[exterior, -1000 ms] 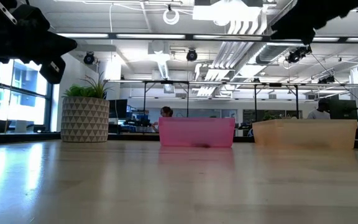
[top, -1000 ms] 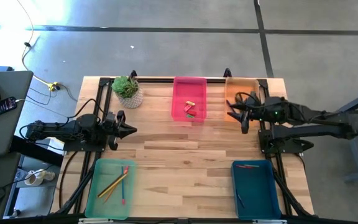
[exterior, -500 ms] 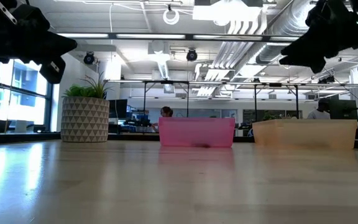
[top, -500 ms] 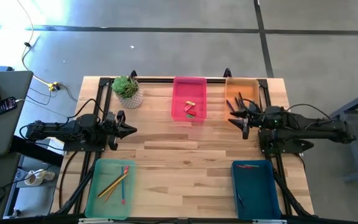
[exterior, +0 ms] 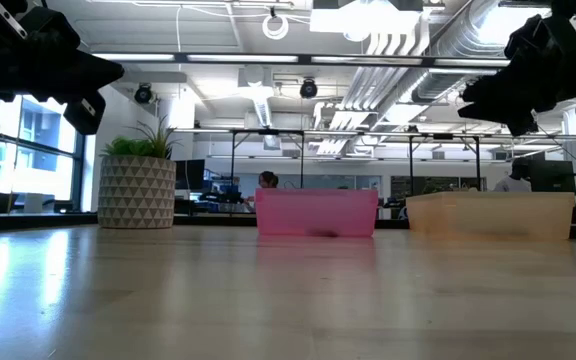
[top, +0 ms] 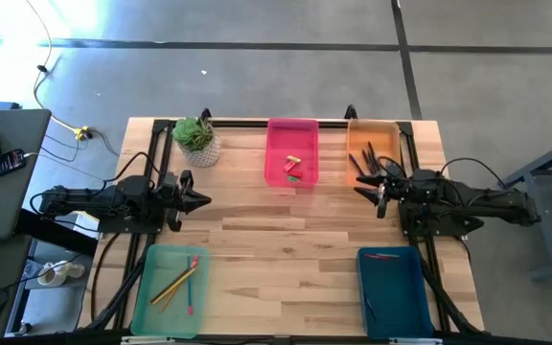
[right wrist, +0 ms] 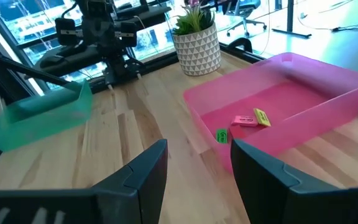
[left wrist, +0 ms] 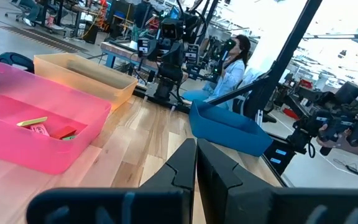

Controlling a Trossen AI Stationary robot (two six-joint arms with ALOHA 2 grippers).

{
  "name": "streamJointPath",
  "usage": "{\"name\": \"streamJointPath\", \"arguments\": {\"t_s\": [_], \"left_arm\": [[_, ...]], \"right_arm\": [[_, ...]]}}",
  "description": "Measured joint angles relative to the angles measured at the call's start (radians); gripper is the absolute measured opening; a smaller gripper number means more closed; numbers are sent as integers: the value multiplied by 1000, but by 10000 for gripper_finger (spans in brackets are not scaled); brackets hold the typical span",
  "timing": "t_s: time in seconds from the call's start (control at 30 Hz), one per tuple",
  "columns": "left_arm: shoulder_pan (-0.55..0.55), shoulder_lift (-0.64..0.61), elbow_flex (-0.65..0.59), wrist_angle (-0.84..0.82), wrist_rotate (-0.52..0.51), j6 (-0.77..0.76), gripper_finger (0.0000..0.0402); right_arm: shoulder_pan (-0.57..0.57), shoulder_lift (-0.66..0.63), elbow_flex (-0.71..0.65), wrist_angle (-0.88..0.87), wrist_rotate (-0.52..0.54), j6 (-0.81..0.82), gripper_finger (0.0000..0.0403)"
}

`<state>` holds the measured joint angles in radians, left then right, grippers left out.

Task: Sort crayons/erasers/pens/pencils in bins
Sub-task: Return to Home Position

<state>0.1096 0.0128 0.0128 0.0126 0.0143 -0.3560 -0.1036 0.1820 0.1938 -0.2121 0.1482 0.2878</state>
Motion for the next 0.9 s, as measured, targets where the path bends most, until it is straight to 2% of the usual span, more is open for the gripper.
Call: {"name": "streamJointPath", "arguments": {"t_s": [0.27,0.47,0.9], "left_arm": [[0,0,0,0,0,0,3],[0,0,0,0,0,0,3],[0,0,0,0,0,0,3]], "right_arm": [[0,-54,-64,15,0,29,167],[0,-98,-134,105,0,48,167],[0,-111,-138,115,3,26,167]]}}
